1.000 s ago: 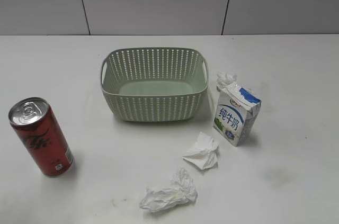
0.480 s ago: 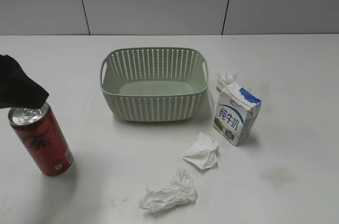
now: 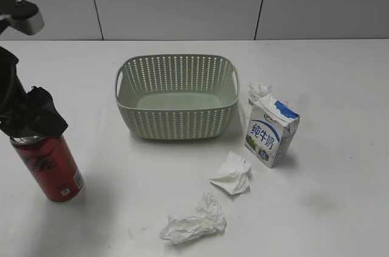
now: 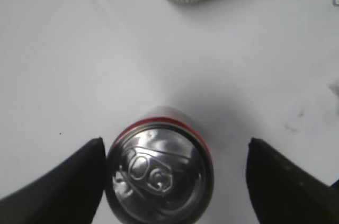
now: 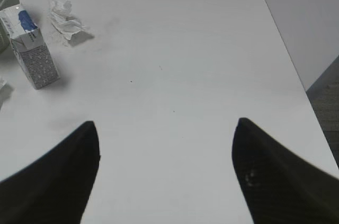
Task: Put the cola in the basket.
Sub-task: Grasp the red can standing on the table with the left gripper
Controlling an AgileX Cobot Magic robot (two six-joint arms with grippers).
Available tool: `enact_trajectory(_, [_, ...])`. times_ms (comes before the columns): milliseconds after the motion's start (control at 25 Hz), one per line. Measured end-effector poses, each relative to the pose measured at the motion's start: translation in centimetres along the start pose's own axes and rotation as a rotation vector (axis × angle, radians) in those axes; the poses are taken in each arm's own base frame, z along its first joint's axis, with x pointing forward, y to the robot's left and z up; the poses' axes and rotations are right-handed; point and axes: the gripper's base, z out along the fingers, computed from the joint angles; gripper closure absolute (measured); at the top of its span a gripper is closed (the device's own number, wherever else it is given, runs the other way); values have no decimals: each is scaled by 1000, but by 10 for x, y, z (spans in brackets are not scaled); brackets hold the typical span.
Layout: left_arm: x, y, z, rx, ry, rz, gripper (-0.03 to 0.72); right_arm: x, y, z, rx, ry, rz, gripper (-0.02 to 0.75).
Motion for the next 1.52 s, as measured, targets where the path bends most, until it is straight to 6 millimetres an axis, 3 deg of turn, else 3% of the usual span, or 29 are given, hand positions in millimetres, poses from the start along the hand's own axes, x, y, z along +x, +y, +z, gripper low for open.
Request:
enact_trajectory(400, [-12, -2, -24, -16, -38, 6, 50, 0, 0, 0, 0, 0, 0, 148])
enact_trajectory(1080, [-8, 12, 32, 6, 210, -12, 50, 0, 0, 0, 0, 0, 0, 148])
enact_trajectory(1520, [-7, 14, 42, 12, 246, -17, 70, 0, 0, 0, 0, 0, 0, 148])
